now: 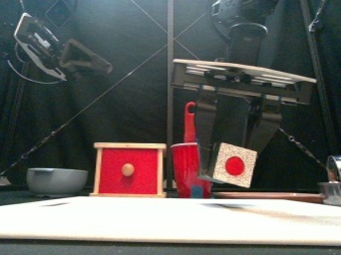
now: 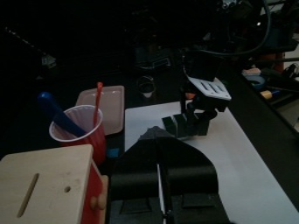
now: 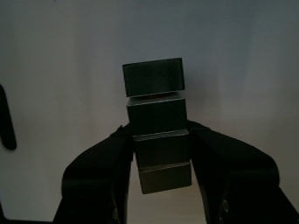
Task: Place sushi on board then cut the sushi with the knife then place the pieces on the plate
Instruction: Pick knife at handle with right hand
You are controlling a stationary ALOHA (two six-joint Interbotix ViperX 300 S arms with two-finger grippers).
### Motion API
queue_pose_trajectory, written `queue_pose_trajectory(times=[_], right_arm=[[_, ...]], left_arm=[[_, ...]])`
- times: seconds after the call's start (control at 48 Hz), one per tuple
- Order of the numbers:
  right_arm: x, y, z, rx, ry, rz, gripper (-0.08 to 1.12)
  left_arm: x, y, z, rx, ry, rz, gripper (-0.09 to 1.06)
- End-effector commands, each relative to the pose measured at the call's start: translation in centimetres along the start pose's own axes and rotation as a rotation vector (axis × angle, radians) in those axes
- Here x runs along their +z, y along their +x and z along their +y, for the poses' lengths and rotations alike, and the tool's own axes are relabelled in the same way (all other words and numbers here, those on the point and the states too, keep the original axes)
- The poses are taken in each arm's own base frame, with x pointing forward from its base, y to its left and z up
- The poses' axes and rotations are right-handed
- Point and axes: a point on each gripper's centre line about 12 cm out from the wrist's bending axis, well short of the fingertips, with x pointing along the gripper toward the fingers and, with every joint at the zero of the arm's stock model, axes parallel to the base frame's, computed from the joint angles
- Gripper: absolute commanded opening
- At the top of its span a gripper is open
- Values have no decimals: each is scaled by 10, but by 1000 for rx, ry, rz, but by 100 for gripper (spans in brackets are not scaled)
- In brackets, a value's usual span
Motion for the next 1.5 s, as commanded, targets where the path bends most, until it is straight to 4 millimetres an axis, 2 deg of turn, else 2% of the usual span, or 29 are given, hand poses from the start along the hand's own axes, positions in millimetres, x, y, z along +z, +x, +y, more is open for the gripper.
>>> queue_pose_trajectory(times=[0.021, 0.104, 0.208, 0.354, 0.542, 0.646, 0.875, 1.083, 1.229, 1.354, 1.396, 1.5], right_arm=[[4, -11, 16, 29, 32, 8, 52], [3, -5, 20, 25, 31, 1, 58], [1, 1, 19, 11, 29, -2, 73], [1, 0, 19, 15, 21, -9, 92], [8, -18, 23, 55, -18, -9, 93], [17, -36, 23, 68, -82, -15, 93], [62, -106, 18, 102, -343, -30, 93], [120, -143, 30, 109, -588, -17, 93], [160, -159, 46, 117, -738, 31, 93], [187, -163, 58, 76, -877, 45, 93], [196, -162, 62, 44, -940, 48, 92], [205, -150, 72, -19, -1078, 72, 92]], left_arm=[[6, 1, 1, 3, 6, -19, 0], [4, 0, 1, 2, 10, -16, 0], [3, -1, 2, 7, 12, -15, 0], [1, -4, 3, 10, 11, -15, 0], [0, -6, 2, 10, 11, -13, 0], [-1, -8, 2, 10, 9, -13, 0], [0, -10, 2, 12, 11, -21, 0], [0, -11, 2, 12, 8, -23, 0], [-1, -11, 2, 13, 5, -19, 0], [-2, -11, 2, 15, -3, -15, 0], [-2, -11, 2, 16, -3, -15, 0], [-4, -12, 3, 18, -3, -12, 0]])
